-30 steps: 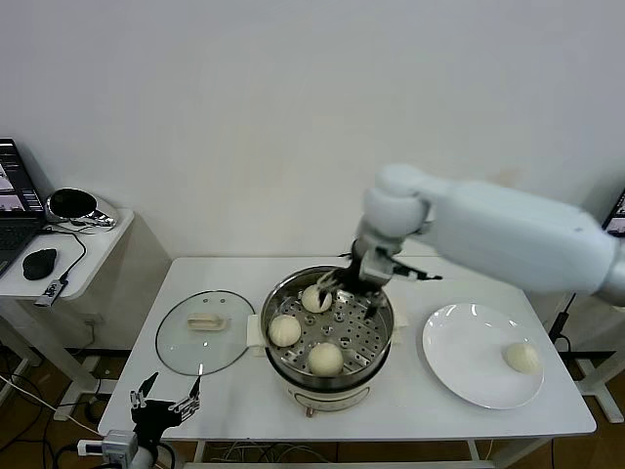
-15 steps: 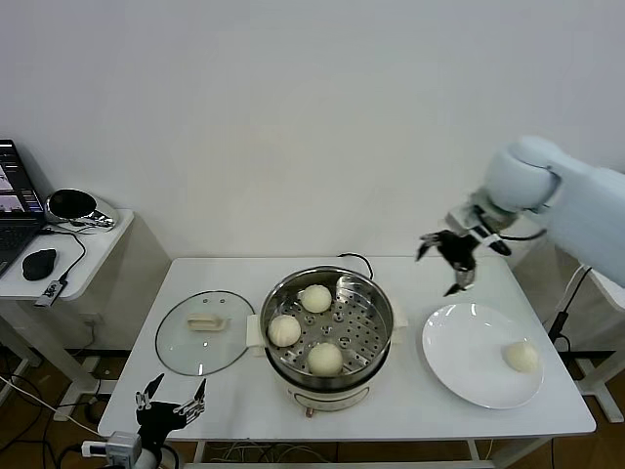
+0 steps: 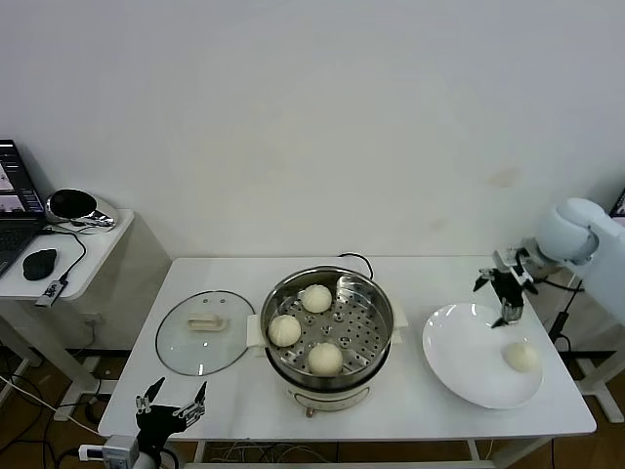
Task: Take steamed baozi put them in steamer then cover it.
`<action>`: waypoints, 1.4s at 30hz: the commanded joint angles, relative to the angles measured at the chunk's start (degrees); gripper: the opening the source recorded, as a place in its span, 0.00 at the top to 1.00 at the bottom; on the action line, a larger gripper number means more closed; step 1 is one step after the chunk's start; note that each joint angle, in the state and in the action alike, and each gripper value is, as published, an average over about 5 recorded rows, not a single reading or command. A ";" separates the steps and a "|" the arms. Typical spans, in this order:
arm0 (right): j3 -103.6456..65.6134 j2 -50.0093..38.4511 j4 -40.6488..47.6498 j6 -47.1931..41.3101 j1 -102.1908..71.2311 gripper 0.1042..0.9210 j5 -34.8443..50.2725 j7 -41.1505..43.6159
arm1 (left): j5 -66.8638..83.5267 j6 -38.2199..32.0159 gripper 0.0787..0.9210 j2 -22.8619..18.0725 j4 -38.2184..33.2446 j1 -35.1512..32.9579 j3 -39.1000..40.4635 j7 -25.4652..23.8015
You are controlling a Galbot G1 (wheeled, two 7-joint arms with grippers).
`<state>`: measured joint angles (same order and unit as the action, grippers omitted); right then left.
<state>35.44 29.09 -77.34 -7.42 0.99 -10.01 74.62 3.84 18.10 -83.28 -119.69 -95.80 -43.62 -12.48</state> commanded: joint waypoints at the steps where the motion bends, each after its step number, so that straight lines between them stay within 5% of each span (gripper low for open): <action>1: -11.62 0.37 6.60 1.34 -14.70 0.12 -6.61 -2.18 | 0.11 0.11 0.12 -0.29 0.18 -0.14 0.24 -0.14; 18: -14.11 7.03 18.02 4.77 -16.85 0.12 -10.96 -5.56 | -0.01 0.07 0.12 -0.01 2.13 0.14 0.08 -0.16; 42: -16.14 8.13 21.76 6.88 -17.83 0.12 -16.17 -5.69 | -0.49 -0.04 0.12 0.28 3.30 0.69 0.61 -0.21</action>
<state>20.08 36.82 -57.00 -0.93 -16.28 -24.98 69.46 3.48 18.03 -82.98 -116.39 -95.10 -43.05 -12.69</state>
